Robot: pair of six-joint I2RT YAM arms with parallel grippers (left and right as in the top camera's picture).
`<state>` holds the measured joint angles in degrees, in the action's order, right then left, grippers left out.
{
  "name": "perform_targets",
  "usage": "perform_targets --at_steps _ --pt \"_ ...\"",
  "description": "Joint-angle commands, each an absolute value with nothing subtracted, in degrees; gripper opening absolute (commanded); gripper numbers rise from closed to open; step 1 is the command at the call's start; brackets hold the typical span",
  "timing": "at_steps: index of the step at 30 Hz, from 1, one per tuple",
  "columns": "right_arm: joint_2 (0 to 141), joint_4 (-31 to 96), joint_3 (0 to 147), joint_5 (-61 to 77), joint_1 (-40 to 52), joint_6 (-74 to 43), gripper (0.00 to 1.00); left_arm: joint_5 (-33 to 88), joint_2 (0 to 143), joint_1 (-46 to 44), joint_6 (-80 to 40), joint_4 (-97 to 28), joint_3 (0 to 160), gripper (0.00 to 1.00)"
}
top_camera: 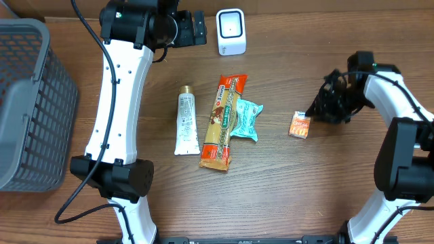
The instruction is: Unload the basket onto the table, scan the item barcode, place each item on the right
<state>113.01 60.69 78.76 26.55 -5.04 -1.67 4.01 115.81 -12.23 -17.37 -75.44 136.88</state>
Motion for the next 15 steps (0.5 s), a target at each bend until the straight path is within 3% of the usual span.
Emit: perform_targets --at_steps 1,15 --pt "112.09 60.49 75.75 25.32 -4.73 -1.87 0.31 3.44 116.36 -11.86 -16.27 -75.42 136.92 1.00" --pt "112.09 46.11 66.48 25.65 -4.40 -6.02 0.31 3.44 116.36 -11.86 -16.27 -75.42 136.92 1.00"
